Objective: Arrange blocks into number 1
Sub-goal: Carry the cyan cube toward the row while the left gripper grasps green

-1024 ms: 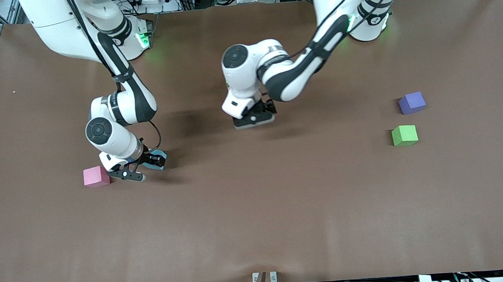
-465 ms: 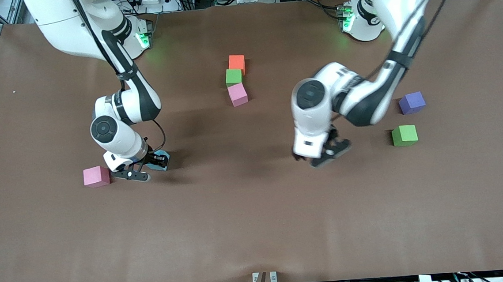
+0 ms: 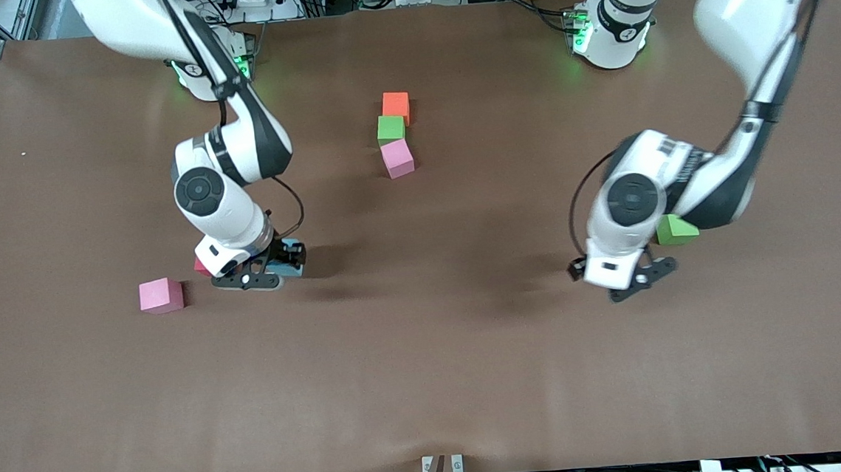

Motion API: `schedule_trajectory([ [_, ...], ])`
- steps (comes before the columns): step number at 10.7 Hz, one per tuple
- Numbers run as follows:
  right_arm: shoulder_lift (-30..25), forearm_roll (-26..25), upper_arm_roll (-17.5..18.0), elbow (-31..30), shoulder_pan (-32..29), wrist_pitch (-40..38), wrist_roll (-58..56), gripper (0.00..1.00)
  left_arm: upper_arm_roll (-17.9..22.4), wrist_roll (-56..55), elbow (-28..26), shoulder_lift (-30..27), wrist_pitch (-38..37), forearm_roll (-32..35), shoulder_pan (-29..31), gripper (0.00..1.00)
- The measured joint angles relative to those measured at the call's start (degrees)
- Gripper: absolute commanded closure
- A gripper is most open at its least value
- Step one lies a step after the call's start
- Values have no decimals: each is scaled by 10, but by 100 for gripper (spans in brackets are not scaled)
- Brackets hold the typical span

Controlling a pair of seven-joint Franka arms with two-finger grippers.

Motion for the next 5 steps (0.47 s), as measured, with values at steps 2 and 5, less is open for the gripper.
schedule_trajectory([
  [2, -7, 0, -17, 25, 59, -33, 27, 39, -74, 73, -42, -6, 2, 2, 121, 0],
  [5, 5, 0, -18, 25, 136, -11, 100, 40, -149, 158, -112, -12, 40, 33, 267, 0],
])
